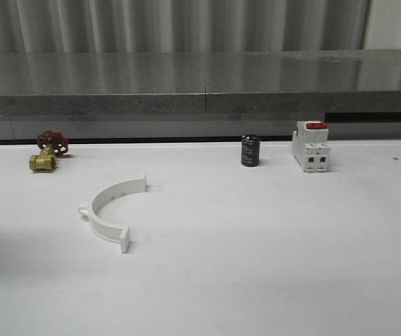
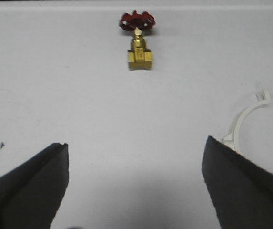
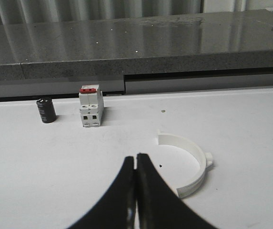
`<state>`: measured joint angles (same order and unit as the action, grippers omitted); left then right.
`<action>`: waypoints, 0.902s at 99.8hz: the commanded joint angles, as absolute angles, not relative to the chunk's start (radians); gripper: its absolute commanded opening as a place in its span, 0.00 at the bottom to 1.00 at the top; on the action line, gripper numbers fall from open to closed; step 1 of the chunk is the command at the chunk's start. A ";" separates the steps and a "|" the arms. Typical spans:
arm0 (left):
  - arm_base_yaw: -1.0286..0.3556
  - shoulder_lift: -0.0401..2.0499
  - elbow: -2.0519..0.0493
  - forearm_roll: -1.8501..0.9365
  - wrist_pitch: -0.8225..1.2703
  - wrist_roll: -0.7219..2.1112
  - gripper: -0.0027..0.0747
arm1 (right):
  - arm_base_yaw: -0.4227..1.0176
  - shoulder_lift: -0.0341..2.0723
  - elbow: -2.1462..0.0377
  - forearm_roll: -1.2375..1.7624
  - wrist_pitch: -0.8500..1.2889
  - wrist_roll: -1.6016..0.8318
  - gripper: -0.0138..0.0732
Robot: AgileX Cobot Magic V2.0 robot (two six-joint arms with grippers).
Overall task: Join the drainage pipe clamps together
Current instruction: 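Open the left gripper and raise it away from the clamp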
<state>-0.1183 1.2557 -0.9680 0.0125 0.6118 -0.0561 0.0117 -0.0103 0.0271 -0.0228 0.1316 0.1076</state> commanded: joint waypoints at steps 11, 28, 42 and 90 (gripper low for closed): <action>-0.096 1.000 -0.847 -0.029 0.501 -0.041 0.77 | 0.006 -0.029 0.010 -0.028 0.047 0.101 0.08; -0.098 0.802 -0.717 -0.044 0.457 -0.041 0.76 | 0.006 -0.029 0.010 -0.028 0.047 0.101 0.08; -0.098 0.659 -0.633 -0.044 0.455 -0.041 0.76 | 0.006 -0.029 0.010 -0.028 0.047 0.101 0.08; -0.098 0.495 -0.551 -0.044 0.453 -0.041 0.01 | 0.006 -0.029 0.010 -0.028 0.047 0.101 0.08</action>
